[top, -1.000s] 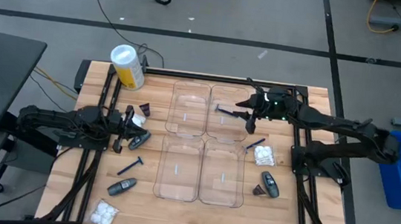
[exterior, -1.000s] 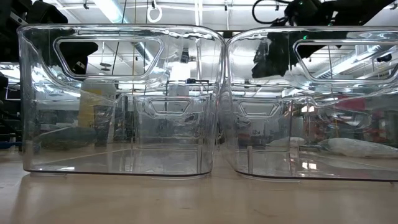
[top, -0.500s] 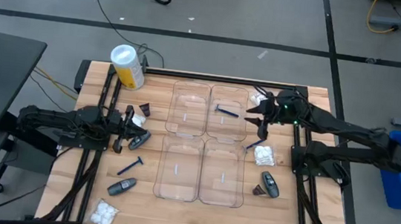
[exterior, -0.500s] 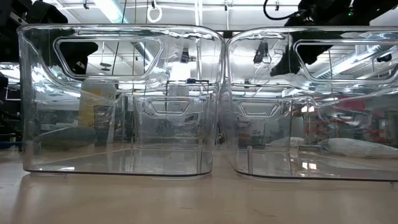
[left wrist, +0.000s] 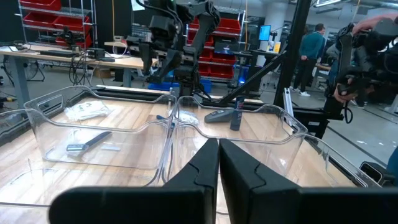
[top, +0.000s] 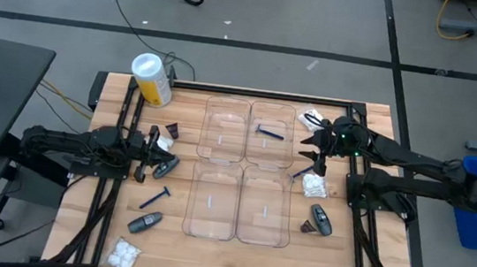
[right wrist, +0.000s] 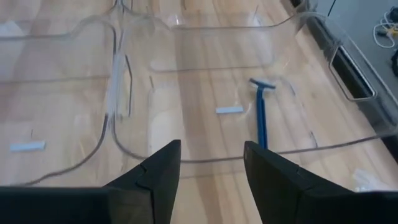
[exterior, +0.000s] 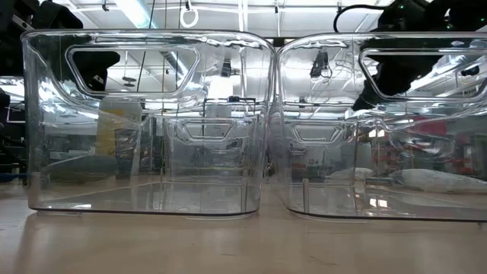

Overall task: Pick & Place Travel size toiletries
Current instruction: Put the right razor into the top right transparent bin

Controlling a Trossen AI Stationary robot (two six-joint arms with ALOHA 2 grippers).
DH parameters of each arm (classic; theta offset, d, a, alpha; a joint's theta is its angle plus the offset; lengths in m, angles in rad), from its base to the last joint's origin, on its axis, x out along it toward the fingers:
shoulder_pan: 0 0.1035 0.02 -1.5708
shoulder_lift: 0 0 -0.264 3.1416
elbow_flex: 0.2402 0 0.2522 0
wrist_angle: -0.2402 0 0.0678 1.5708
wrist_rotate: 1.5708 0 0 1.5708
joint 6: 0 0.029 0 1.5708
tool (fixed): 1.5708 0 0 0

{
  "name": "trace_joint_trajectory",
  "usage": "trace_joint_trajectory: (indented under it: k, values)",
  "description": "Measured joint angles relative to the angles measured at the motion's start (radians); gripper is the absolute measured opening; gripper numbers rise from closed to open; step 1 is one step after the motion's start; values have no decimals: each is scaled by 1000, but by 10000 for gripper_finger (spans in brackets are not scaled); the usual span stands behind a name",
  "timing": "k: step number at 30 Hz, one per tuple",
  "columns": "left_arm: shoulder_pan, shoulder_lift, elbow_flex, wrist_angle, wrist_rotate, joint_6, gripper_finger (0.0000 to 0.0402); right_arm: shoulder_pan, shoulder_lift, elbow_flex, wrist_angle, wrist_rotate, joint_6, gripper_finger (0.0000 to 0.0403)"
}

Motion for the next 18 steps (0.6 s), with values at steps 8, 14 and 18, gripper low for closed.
trace_joint_trajectory:
  k: [8,14,18]
  values:
    - [0,0,0,0,0,0,22,-1,-60,0,-77,0,-77,197]
    - [0,0,0,0,0,0,22,-1,-66,0,-197,0,-246,191]
    - [0,0,0,0,0,0,22,-1,-62,0,-219,0,-302,182]
